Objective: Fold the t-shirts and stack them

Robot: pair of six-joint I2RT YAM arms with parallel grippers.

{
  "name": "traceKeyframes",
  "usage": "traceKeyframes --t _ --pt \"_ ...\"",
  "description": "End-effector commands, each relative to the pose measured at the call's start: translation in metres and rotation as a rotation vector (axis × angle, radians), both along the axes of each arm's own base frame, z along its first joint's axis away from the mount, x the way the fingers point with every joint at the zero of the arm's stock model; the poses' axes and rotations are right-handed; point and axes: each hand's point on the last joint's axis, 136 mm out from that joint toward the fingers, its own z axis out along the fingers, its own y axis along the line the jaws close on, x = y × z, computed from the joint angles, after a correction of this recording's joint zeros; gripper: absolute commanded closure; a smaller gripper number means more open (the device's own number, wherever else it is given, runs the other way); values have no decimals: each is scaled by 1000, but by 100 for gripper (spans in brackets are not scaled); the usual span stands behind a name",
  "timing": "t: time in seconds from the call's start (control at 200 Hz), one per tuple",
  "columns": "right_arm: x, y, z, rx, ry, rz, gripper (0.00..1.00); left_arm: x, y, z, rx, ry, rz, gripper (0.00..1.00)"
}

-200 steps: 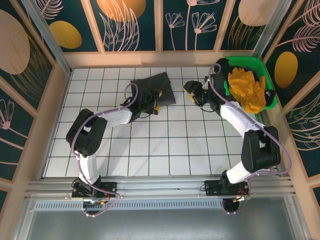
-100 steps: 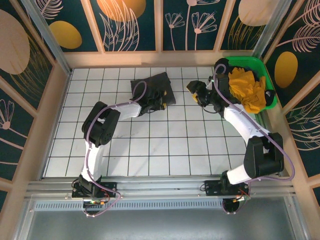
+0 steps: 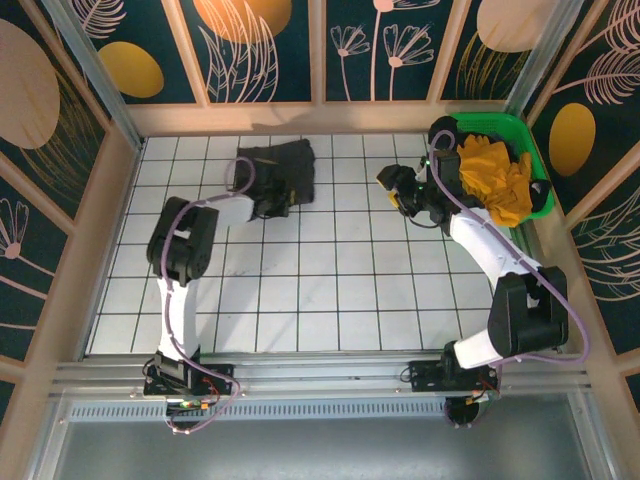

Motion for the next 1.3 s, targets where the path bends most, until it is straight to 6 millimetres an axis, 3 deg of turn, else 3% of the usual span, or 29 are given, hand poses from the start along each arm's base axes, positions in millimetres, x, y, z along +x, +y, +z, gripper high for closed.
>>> traceKeyframes --t 0.0,0.11,0.21,0.305,0.385,0.476,0.511,0.546,0.616,0.641,0.676,0.721,0.741,0.756,0.786,0.811,0.876,0.976,1.036,1.096,1.201,1.241,1.296 --pt "0 -5 24 3 -47 -11 37 -13 80 -28 176 69 12 100" --pt "-3 -5 24 8 -47 -7 37 -6 138 -27 304 57 -21 100" --pt "-7 -4 24 11 -49 -2 37 6 182 -24 411 35 -85 100" --pt "-10 -4 22 12 -43 5 37 6 222 -25 486 54 -88 100" --pt "-13 -2 19 14 -45 17 37 7 243 -27 485 49 -76 100" --pt "-14 0 19 15 -62 33 37 16 247 -17 504 7 -103 100" --pt "-15 1 22 16 -81 42 36 20 244 -9 502 -23 -116 92" --pt "-15 1 26 16 -108 51 35 23 240 2 499 -58 -124 77" --pt "-15 4 42 17 -187 75 33 24 235 36 538 -129 -131 31" --pt "-16 4 47 17 -215 82 32 23 233 51 553 -156 -132 4" --pt "-16 4 58 16 -259 91 30 18 229 70 567 -191 -132 1" --pt "-17 4 69 10 -299 96 25 9 225 98 580 -236 -123 1" --pt "-18 3 73 6 -314 98 6 4 222 110 587 -256 -119 1" --pt "-18 2 76 4 -324 96 2 -1 220 119 596 -271 -118 1" --pt "-18 0 82 -2 -341 91 1 -10 217 132 615 -293 -116 1" --pt "-18 -2 84 -10 -347 84 1 -20 212 155 636 -337 -110 1" --pt "-17 -16 86 -50 -339 35 1 -46 203 181 676 -382 -96 1" --pt "-21 -56 76 -213 -275 -130 1 -96 191 224 755 -531 -20 1" --pt "-33 -82 79 -326 -290 -225 1 -130 191 227 805 -573 19 1" --pt "-45 -112 76 -455 -282 -331 1 -156 203 214 869 -520 24 1" --pt "-65 -171 43 -750 -136 -522 1 -193 239 187 1061 -325 38 1" --pt "-67 -180 34 -836 -152 -517 1 -202 250 181 1143 -281 32 1" --pt "-62 -178 23 -922 -249 -453 1 -202 249 178 1248 -326 -50 1"
